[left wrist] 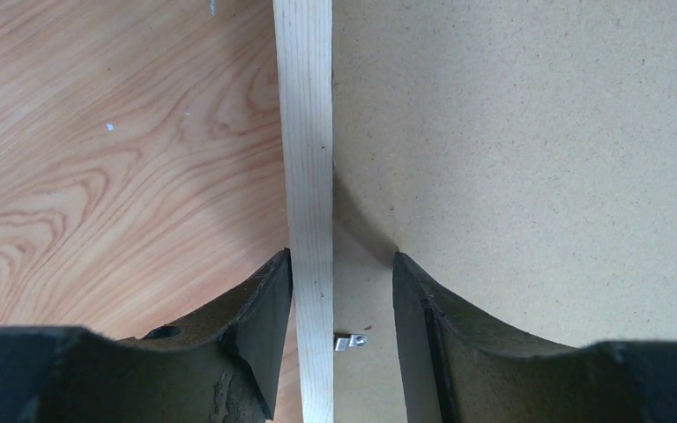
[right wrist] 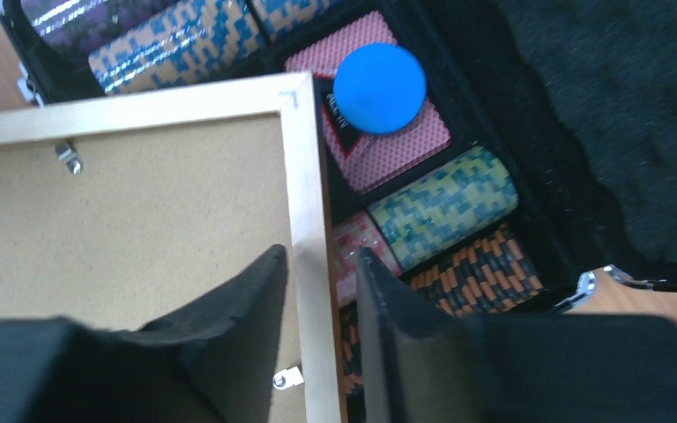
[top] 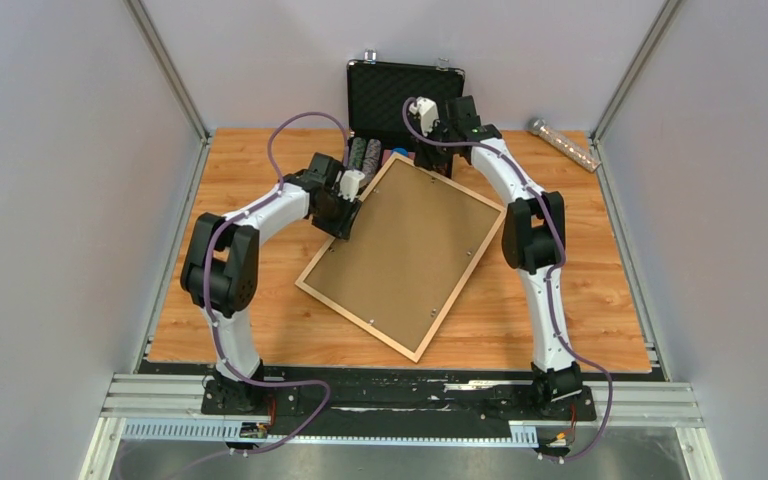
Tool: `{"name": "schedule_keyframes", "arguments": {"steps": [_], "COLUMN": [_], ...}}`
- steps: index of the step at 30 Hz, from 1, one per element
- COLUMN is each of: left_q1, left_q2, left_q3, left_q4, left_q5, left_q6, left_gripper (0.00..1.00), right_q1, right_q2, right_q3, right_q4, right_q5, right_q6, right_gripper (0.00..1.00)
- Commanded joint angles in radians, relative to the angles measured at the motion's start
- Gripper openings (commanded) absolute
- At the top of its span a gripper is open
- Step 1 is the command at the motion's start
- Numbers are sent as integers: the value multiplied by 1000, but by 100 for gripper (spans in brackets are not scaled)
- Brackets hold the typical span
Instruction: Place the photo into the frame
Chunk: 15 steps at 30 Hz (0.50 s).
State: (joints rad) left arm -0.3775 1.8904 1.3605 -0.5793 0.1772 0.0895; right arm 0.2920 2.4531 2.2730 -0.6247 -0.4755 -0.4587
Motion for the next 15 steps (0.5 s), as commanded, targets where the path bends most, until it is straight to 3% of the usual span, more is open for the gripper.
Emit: {"name": "schedule_keyframes", "arguments": {"steps": [1,7,15], "left_q1": [-3,-3,-3], "left_q2": [-40,-48,-68], "left_q3": [-14,-28,-43], "left_q4": [11,26,38], "left_q5": [10,8,7], "left_q6": [-31,-42,-48], "left_gripper": [53,52,51], "right_q1": [4,3,-30], "right_q2": [-27,-83,-370], "right_q3": [54,24,-333], "right_q4": [101,106,111], "right_q5": [54,119,239], "right_q6": [46,92,268], "right_gripper": [41,55,64]}}
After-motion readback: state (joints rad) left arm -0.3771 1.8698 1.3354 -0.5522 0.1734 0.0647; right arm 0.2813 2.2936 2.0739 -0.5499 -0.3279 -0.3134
